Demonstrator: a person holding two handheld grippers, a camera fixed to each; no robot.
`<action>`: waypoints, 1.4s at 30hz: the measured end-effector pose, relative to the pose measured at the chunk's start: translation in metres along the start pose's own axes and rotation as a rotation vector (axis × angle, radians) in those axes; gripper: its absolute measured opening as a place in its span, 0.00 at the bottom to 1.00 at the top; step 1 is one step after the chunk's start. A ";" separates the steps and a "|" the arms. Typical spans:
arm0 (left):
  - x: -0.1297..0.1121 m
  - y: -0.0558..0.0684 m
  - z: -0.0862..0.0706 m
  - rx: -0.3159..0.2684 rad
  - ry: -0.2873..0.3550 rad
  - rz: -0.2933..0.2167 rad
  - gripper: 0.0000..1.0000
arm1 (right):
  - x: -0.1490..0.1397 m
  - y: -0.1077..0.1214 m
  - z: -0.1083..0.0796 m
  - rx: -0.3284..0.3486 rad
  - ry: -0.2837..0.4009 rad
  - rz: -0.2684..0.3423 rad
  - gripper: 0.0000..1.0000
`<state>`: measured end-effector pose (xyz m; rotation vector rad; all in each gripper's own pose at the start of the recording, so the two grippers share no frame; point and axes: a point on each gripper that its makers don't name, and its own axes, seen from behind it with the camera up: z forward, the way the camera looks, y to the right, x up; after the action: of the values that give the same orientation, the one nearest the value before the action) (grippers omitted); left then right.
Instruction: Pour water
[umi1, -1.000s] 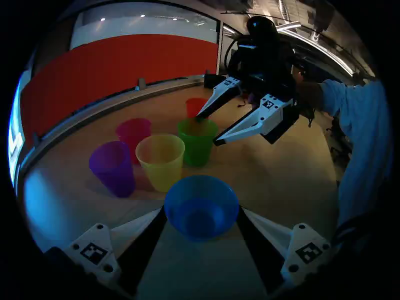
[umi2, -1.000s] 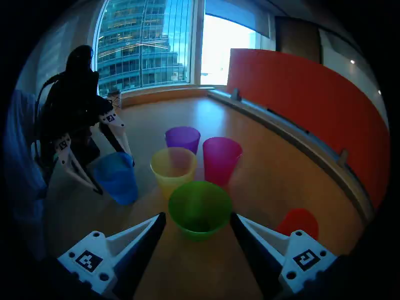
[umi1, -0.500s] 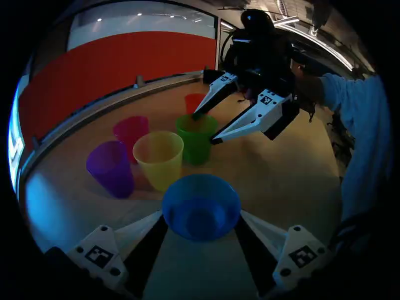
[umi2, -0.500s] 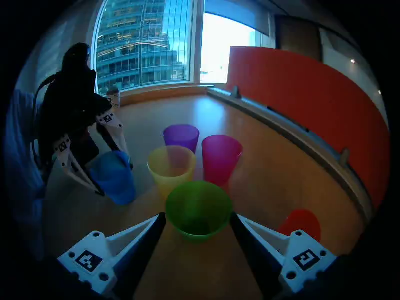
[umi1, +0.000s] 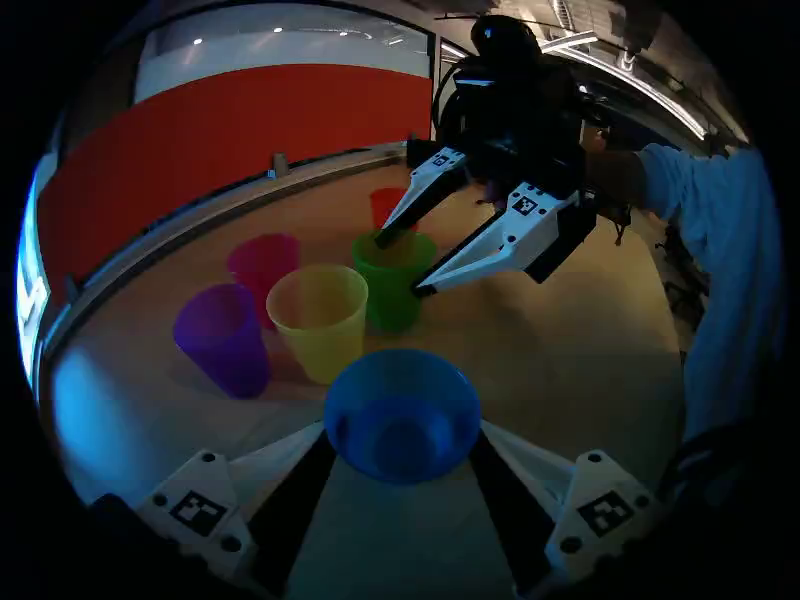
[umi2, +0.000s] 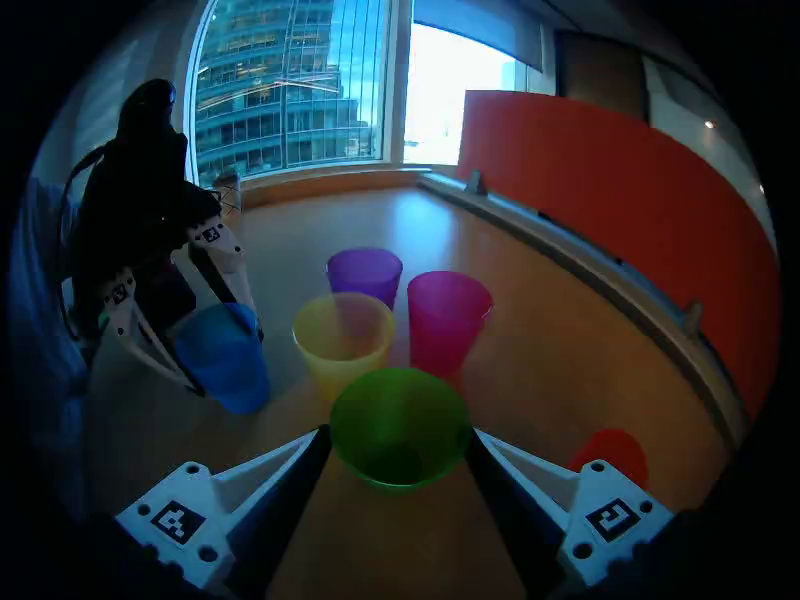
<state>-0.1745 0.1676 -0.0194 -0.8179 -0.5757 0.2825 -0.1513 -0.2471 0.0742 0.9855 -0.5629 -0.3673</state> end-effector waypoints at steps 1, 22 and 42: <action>0.000 0.000 0.000 0.000 0.000 -0.001 0.85 | 0.000 0.000 0.001 0.000 -0.001 0.000 0.99; 0.001 -0.005 -0.002 0.017 0.005 -0.005 0.85 | 0.000 0.004 0.003 -0.024 -0.008 0.019 0.93; 0.037 -0.017 -0.027 0.066 0.098 -0.030 0.85 | 0.036 0.006 -0.039 -0.066 0.078 0.031 0.92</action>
<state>-0.1283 0.1570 -0.0076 -0.7542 -0.4843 0.2318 -0.0987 -0.2366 0.0726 0.9226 -0.4921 -0.3170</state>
